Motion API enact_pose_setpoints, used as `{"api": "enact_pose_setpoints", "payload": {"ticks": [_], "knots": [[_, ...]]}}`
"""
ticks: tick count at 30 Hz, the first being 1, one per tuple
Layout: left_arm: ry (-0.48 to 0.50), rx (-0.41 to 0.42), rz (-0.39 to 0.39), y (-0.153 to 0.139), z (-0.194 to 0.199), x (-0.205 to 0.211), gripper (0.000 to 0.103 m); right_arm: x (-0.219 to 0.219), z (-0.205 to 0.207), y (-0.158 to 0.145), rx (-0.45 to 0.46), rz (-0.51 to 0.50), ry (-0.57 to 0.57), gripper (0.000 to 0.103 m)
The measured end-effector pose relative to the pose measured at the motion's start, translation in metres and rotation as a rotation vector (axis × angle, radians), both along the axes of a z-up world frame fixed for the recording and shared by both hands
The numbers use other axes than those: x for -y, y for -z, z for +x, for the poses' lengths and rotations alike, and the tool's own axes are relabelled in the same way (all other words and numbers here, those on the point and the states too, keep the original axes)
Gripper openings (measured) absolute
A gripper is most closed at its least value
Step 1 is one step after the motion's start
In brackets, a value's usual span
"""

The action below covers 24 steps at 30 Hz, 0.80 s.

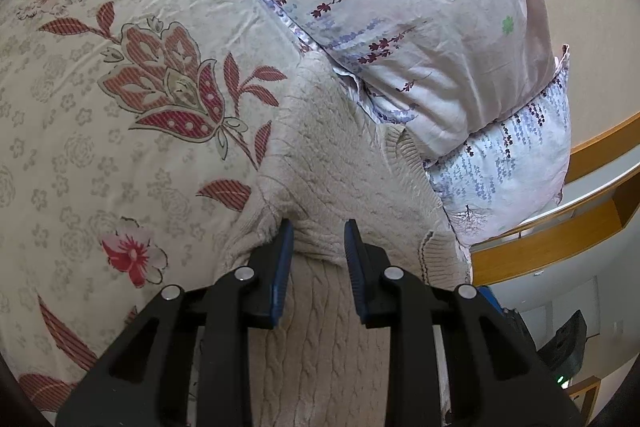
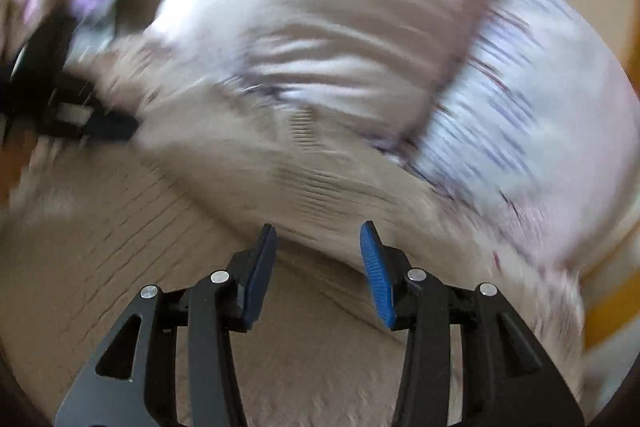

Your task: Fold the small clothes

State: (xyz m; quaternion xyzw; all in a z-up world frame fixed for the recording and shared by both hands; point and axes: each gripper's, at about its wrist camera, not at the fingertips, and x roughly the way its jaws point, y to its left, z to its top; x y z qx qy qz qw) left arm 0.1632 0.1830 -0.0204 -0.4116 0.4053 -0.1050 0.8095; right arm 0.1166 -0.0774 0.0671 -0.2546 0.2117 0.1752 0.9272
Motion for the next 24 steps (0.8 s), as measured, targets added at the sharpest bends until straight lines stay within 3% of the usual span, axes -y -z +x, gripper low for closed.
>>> {"api": "enact_pose_setpoints", "payload": {"ticks": [4, 5, 6, 7, 13, 15, 17, 19, 21, 22, 24], "knots": [[-0.003, -0.003, -0.023, 0.001, 0.001, -0.001, 0.027, -0.027, 0.008, 0.018, 0.009, -0.157, -0.032, 0.045], [-0.003, -0.003, -0.025, 0.002, 0.001, -0.001, 0.027, -0.029, 0.010, 0.020, 0.016, -0.177, -0.028, 0.038], [-0.002, -0.004, -0.024, 0.001, 0.001, -0.001, 0.027, -0.029, 0.014, 0.023, 0.019, -0.176, -0.015, 0.006], [-0.002, -0.003, -0.022, 0.002, 0.000, -0.001, 0.027, -0.023, 0.022, 0.022, -0.010, -0.134, 0.009, 0.007], [0.001, -0.002, -0.023, 0.002, -0.001, -0.002, 0.027, 0.074, 0.031, -0.016, -0.068, 0.430, 0.205, 0.007], [0.002, -0.001, -0.022, 0.002, -0.001, -0.002, 0.027, 0.125, 0.029, -0.015, -0.118, 0.641, 0.316, 0.007], [0.004, 0.001, -0.021, 0.001, -0.002, -0.002, 0.027, 0.162, 0.029, -0.003, -0.180, 0.768, 0.418, 0.008], [0.004, 0.000, -0.020, 0.001, -0.002, -0.002, 0.027, 0.190, 0.035, 0.013, -0.280, 0.857, 0.492, 0.017], [0.006, -0.001, -0.021, 0.001, -0.002, -0.001, 0.028, 0.212, 0.039, 0.030, -0.375, 0.966, 0.520, 0.049], [0.006, -0.001, -0.021, 0.001, -0.002, -0.001, 0.028, 0.226, 0.041, 0.040, -0.426, 1.056, 0.518, 0.052], [0.005, -0.003, -0.022, 0.001, -0.001, -0.001, 0.028, 0.235, 0.041, 0.049, -0.467, 1.113, 0.525, 0.052]]}}
